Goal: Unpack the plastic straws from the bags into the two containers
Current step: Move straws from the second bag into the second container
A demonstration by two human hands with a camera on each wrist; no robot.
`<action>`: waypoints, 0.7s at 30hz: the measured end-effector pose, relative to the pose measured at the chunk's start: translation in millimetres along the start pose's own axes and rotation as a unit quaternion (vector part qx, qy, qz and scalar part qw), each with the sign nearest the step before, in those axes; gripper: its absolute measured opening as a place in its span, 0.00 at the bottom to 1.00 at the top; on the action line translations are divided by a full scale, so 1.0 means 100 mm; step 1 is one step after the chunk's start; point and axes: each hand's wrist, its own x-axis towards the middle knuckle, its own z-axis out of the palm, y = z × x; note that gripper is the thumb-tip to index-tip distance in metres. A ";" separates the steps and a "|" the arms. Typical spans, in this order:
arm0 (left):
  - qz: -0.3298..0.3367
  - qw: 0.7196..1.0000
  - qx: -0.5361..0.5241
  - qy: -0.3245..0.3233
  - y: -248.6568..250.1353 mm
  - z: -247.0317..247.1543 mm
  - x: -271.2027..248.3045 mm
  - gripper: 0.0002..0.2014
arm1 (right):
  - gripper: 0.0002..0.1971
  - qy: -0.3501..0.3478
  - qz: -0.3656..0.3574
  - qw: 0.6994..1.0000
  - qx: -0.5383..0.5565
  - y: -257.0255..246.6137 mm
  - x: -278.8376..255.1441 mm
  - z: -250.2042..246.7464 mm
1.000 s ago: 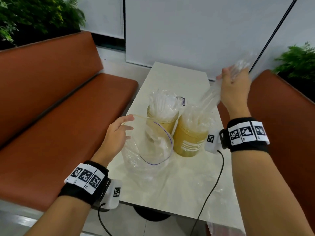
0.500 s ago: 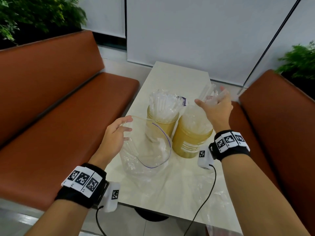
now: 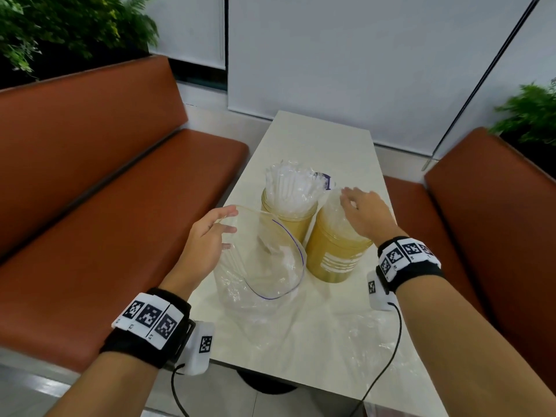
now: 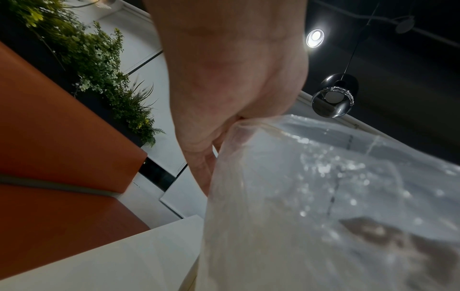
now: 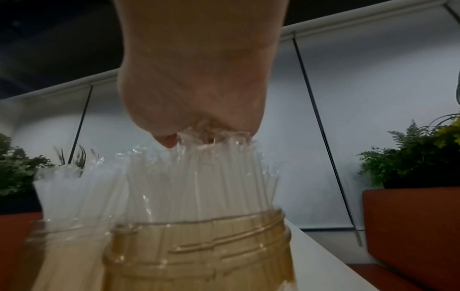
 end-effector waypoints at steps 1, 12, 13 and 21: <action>0.000 1.000 -0.002 -0.001 0.00 0.00 0.00 0.20 | 0.23 0.020 -0.019 1.000 0.006 -0.01 0.00 -0.01; 0.027 0.998 0.013 -0.046 0.03 -0.04 -0.04 0.23 | 0.27 0.127 -0.048 0.988 -0.067 -0.22 0.02 -0.07; 0.028 0.998 0.016 -0.049 0.02 -0.05 -0.03 0.24 | 0.24 0.190 -0.091 0.977 -0.023 -0.36 -0.01 -0.13; 0.047 0.996 0.030 -0.064 0.04 -0.06 -0.07 0.28 | 0.11 -0.216 -0.184 0.956 0.081 -1.52 -0.52 0.04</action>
